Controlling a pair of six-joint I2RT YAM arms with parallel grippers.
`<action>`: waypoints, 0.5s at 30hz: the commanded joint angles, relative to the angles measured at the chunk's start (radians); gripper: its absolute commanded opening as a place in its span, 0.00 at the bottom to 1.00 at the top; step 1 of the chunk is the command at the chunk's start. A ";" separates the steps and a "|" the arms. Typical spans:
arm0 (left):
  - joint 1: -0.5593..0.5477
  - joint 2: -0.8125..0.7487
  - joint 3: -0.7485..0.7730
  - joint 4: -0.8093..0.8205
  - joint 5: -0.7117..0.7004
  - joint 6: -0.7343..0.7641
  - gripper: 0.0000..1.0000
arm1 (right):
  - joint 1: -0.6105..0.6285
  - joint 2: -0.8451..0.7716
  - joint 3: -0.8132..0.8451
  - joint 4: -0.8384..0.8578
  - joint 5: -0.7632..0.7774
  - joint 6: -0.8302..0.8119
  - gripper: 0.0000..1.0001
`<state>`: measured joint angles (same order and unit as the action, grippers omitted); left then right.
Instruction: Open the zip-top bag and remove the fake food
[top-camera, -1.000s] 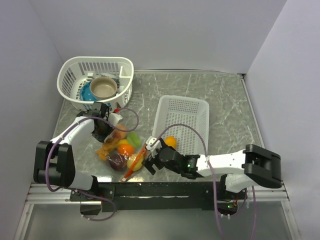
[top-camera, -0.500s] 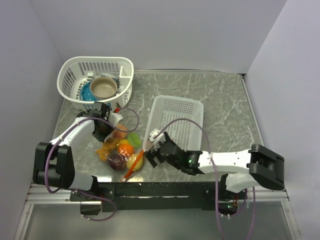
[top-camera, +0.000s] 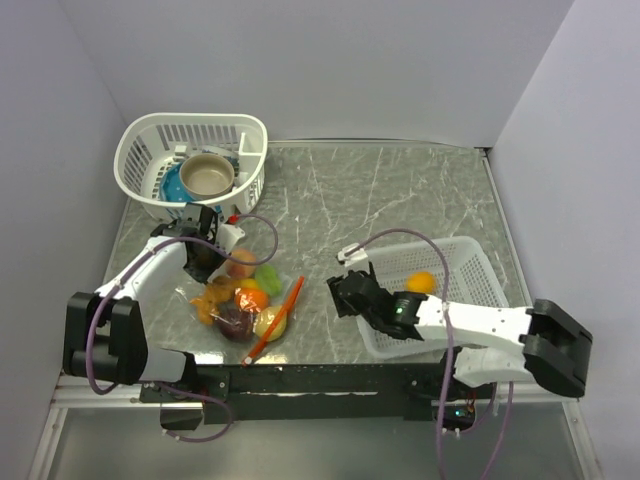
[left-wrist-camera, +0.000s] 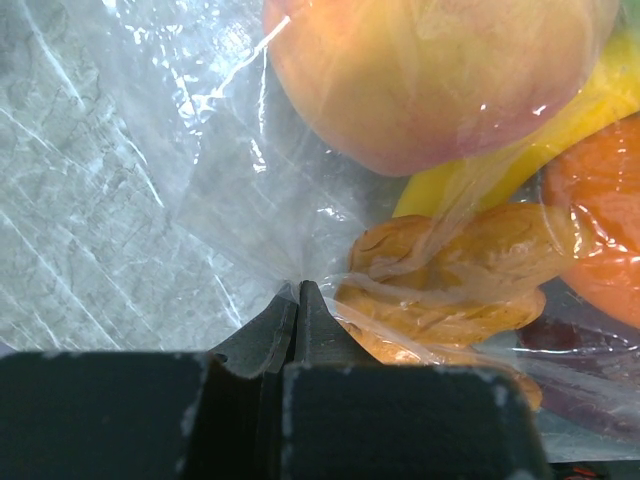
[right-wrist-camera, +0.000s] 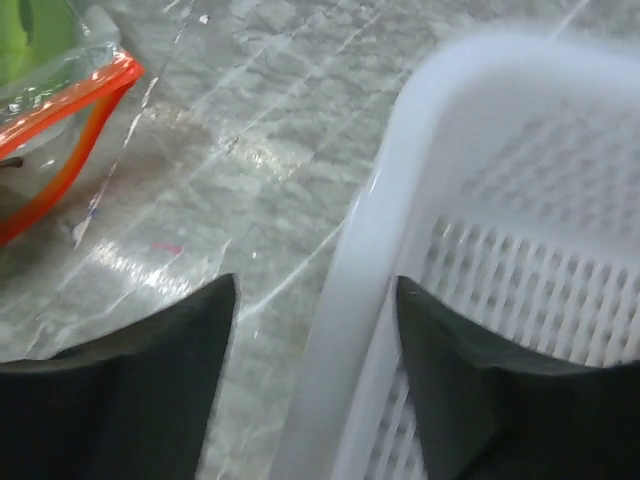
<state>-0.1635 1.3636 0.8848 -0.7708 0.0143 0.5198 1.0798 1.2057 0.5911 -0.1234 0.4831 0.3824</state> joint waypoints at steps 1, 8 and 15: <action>-0.002 -0.035 -0.007 0.002 0.007 0.025 0.01 | 0.015 -0.136 0.024 -0.156 0.022 0.105 0.95; -0.002 -0.030 0.016 -0.004 0.027 0.016 0.01 | 0.017 -0.031 0.159 -0.258 0.018 0.079 1.00; -0.001 -0.070 -0.006 -0.002 0.016 0.028 0.01 | -0.066 0.101 0.231 -0.250 -0.017 0.056 0.93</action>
<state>-0.1635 1.3365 0.8845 -0.7712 0.0212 0.5354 1.0664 1.2469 0.7612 -0.3752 0.4744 0.4480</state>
